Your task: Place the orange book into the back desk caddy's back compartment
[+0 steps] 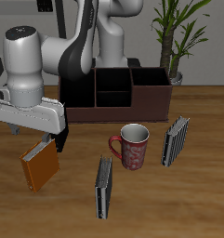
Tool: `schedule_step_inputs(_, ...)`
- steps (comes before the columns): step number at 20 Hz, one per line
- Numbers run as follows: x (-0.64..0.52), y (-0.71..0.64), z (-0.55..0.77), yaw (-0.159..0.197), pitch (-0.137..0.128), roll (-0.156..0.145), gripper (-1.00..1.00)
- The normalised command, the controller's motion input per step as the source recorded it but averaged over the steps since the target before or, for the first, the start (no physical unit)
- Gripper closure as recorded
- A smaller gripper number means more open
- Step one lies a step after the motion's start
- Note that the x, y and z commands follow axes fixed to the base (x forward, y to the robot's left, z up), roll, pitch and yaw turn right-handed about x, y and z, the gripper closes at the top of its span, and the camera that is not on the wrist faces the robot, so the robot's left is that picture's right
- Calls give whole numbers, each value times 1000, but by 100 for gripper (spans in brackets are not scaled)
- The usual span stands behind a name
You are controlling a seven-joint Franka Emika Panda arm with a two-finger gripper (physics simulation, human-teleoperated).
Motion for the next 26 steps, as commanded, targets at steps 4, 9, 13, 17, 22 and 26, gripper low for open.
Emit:
schedule_step_inputs(4, -43, 80, -202, -12, 7, 2, -100)
schedule_step_inputs(9, -22, 114, -291, 4, 12, 9, -100)
schedule_step_inputs(13, 3, 63, -315, -10, 38, 1, -100)
schedule_step_inputs(17, 14, -20, -257, -33, 30, -19, -100)
schedule_step_inputs(22, 8, -93, -95, -34, 6, -28, -100)
schedule_step_inputs(26, 17, -87, -155, -25, 15, -18, -100)
